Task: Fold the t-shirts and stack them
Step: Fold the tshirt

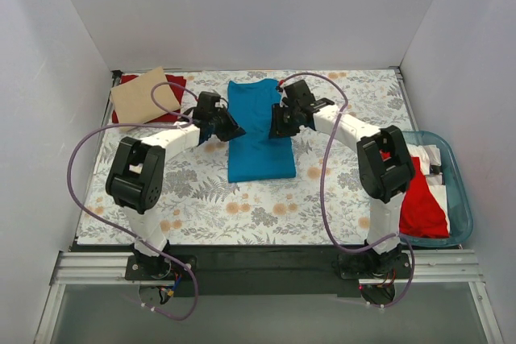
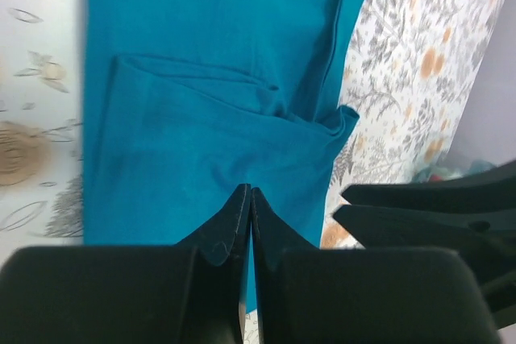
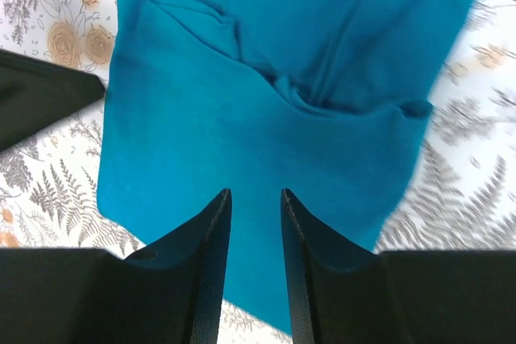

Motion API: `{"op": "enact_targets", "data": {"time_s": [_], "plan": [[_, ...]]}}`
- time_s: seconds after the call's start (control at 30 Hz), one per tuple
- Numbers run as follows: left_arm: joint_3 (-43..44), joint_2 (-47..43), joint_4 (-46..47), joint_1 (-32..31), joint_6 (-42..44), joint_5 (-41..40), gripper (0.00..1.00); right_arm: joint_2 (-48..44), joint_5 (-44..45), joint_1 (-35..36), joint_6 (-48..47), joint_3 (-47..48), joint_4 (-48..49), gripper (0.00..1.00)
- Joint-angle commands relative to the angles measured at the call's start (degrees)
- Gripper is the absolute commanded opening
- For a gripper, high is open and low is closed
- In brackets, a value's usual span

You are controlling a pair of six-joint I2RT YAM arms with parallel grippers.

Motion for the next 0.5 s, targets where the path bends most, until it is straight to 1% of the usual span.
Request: {"op": "enact_targets", "data": {"time_s": [0.0,0.07,0.13,0.23,0.33,0.47], "plan": [[3.6,3.8,0.9,-1.2,0.1,3.4,0.0,4.4,-2.3,0.3,-0.9,4.8,0.6,0.37],[5.2,5.9,1.7,-1.3,0.0,3.7,0.0,6.9,-2.9,0.3,-1.0,7.5,0.6,0.36],[6.1,8.2,1.9,-1.1,0.0,2.2,0.0,8.7,-2.7,0.2,-1.3,9.8,0.8,0.36],[6.3,10.8,2.8,0.1,-0.8,1.4,0.0,12.4,-3.0,-0.6,-1.1,11.8,0.8,0.36],[4.6,11.2,4.2,1.5,-1.9,0.9,0.0,14.4,-3.5,-2.3,-0.7,11.9,0.8,0.36],[2.7,11.1,4.3,2.5,-2.3,0.5,0.0,14.9,-4.0,-4.2,-0.6,9.9,0.8,0.36]]}}
